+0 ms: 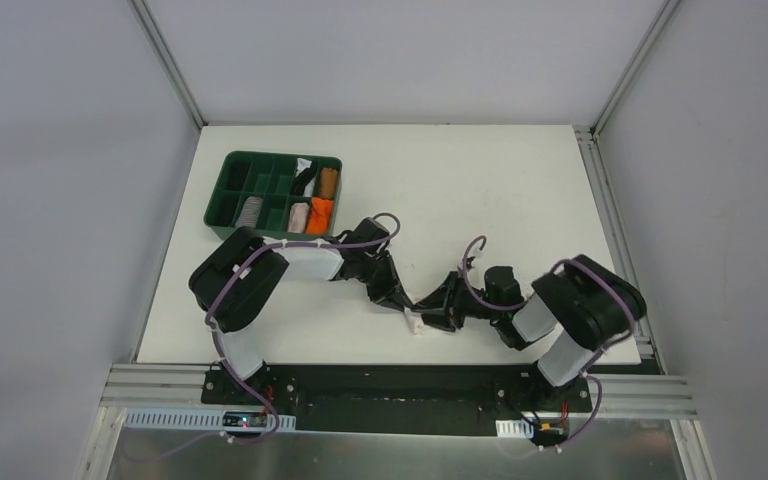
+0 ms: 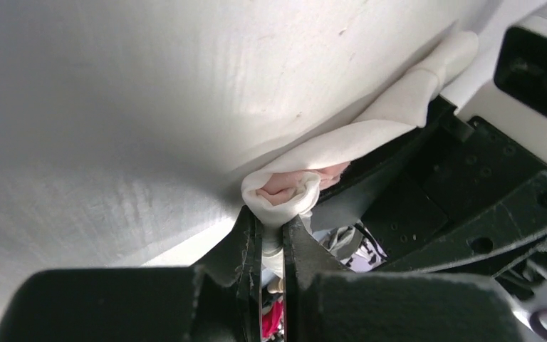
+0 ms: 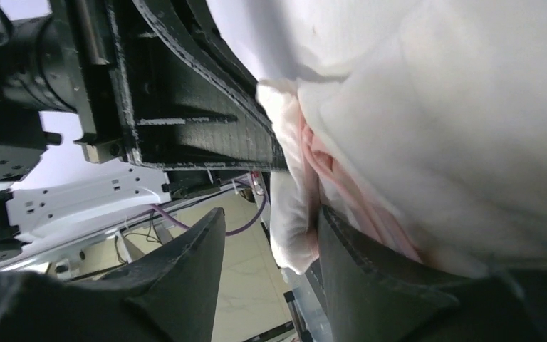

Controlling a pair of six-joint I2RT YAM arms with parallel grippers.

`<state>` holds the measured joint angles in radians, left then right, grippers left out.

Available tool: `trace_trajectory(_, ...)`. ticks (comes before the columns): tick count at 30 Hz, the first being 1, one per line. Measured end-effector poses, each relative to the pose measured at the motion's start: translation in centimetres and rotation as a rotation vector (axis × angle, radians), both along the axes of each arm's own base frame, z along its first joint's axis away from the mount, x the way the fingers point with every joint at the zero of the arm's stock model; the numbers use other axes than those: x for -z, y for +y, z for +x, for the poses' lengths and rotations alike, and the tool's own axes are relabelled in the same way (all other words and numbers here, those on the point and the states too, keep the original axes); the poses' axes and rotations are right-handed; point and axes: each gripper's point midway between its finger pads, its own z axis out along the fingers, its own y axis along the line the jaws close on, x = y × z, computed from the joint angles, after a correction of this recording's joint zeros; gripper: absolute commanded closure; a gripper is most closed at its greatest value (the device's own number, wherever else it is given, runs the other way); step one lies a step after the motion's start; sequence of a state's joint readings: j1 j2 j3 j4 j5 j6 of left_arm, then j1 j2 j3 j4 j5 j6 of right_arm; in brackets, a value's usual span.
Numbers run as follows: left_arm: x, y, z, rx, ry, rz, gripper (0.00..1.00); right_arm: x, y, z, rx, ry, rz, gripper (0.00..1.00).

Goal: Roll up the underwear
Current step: Roll the underwear to the center of the board.

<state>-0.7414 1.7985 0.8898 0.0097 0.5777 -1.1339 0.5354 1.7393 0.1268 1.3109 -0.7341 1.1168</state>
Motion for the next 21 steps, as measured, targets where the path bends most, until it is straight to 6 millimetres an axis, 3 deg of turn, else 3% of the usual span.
trace_trajectory(5,-0.1,0.8,-0.4,-0.016,0.006,0.052,1.00,0.1,0.5,-0.7,-0.017,-0.066,-0.200,0.40)
trace_trajectory(9,0.0,1.9,-0.5,-0.062,0.002,0.105,1.00,-3.5,0.7,0.5,-0.002,-0.237,-0.341,0.38)
trace_trajectory(13,0.2,3.1,-0.6,-0.143,0.008,0.157,1.00,-5.9,-1.5,2.3,0.099,-0.335,-0.470,0.43)
trace_trajectory(15,0.2,3.5,-0.7,-0.183,0.012,0.175,1.00,-5.3,-3.2,2.9,0.146,-0.326,-0.572,0.43)
trace_trajectory(21,0.2,4.3,-0.5,-0.287,-0.002,0.218,1.00,-0.1,-6.9,1.9,0.157,-0.182,-0.832,0.37)
